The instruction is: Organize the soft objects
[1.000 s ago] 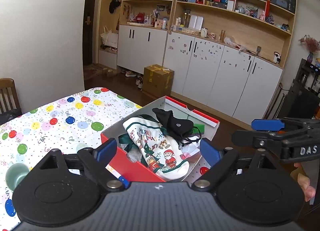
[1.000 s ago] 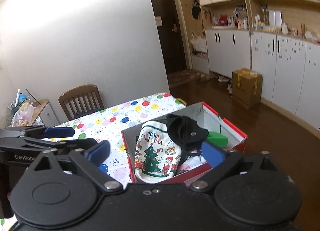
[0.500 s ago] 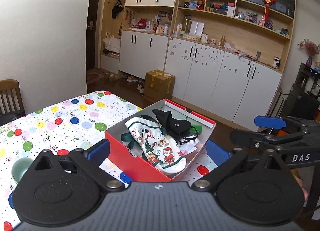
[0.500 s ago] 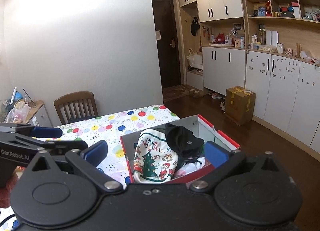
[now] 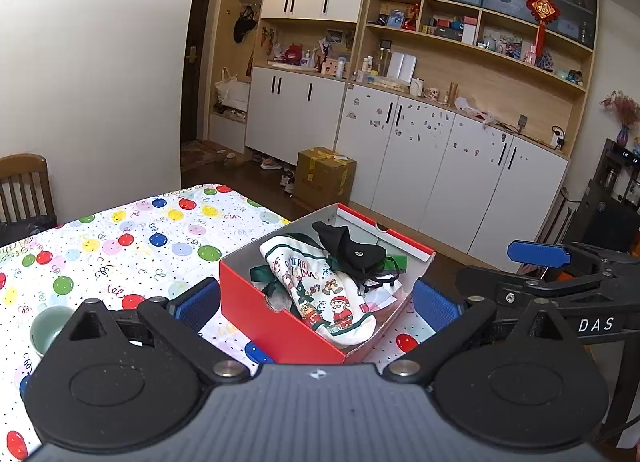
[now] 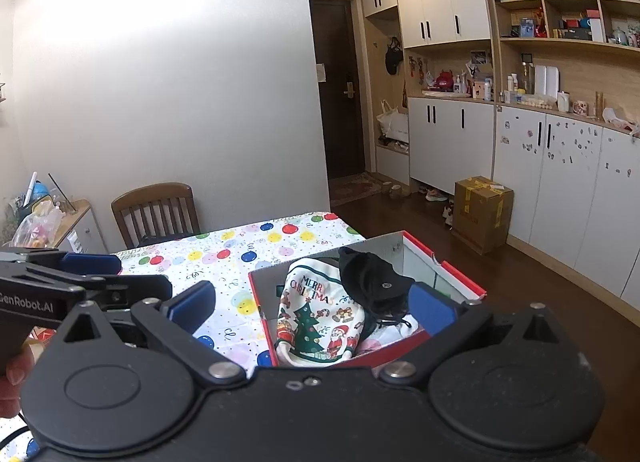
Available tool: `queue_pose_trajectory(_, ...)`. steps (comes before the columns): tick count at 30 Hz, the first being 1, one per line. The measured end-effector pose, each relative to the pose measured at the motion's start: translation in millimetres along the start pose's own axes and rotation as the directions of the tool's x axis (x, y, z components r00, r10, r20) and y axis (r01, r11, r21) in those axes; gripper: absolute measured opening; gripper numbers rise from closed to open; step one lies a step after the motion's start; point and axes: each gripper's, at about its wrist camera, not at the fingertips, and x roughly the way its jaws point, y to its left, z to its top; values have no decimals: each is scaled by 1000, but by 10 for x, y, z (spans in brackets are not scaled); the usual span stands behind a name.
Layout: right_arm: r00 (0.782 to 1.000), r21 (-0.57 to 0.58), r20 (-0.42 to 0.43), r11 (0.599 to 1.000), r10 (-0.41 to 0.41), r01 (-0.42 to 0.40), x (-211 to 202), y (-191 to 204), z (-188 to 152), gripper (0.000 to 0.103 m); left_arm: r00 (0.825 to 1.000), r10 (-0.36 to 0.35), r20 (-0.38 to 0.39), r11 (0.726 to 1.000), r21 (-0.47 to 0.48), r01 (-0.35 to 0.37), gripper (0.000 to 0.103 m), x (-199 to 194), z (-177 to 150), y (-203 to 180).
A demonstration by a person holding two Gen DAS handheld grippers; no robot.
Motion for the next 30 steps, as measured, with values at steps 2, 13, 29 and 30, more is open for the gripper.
queue_pose_trajectory(2, 1000, -3, 2, 1000, 1, -1, 3, 16, 2, 103, 1000, -2, 0, 1000, -9, 2, 103, 0, -2, 12)
queue_pose_trajectory(13, 1000, 1, -3, 1000, 3, -3, 42, 23, -4, 103, 1000, 5, -1, 1000, -15, -6, 103, -3, -11, 55)
queue_pose_trajectory(29, 1000, 17, -9, 1000, 3, -2, 77, 56, -22, 103, 1000, 20, 15, 1000, 14, -20, 103, 10, -11, 96)
queue_pose_trajectory(30, 1000, 17, -10, 1000, 2, -1, 79, 58, -23, 103, 1000, 21, 14, 1000, 15, -21, 103, 10, -11, 96)
